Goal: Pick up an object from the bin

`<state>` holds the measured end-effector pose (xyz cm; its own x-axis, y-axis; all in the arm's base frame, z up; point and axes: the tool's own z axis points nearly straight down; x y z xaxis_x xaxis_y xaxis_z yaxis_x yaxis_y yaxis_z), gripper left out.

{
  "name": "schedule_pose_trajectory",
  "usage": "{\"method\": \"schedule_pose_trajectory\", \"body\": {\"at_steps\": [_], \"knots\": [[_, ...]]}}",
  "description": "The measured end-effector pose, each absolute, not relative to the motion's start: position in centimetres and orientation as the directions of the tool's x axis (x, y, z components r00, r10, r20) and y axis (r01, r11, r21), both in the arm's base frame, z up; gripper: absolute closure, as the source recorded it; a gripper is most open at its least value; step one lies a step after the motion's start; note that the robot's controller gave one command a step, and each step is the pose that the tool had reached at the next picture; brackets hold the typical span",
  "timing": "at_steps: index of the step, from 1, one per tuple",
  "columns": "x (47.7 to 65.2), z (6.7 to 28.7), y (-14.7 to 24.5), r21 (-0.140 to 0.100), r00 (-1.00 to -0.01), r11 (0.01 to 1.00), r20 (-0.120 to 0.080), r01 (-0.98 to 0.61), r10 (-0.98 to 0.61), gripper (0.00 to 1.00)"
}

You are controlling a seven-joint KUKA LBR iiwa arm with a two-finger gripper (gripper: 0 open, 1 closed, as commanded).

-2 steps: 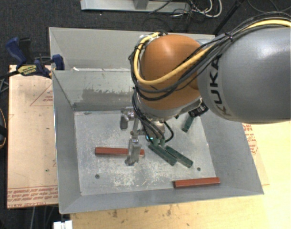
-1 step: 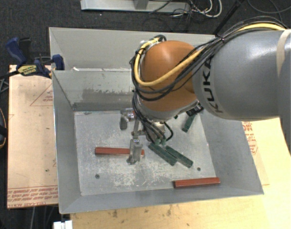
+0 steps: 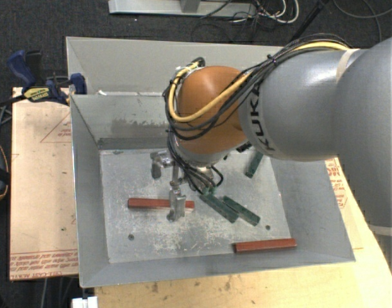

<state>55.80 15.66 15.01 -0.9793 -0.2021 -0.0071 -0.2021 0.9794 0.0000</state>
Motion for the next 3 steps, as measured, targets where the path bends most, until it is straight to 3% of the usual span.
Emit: {"method": "schedule_pose_trajectory", "body": {"at_steps": [1, 2, 3], "knots": [[54.7, 9.6, 13.5, 0.002, -0.967, 0.967, -0.003, -0.254, -0.254, 0.00], [59.2, 7.1, 17.3, 0.003, -0.948, 0.948, -0.005, -0.318, -0.318, 1.00], [59.2, 7.1, 17.3, 0.003, -0.948, 0.948, -0.005, -0.317, -0.317, 1.00]]}}
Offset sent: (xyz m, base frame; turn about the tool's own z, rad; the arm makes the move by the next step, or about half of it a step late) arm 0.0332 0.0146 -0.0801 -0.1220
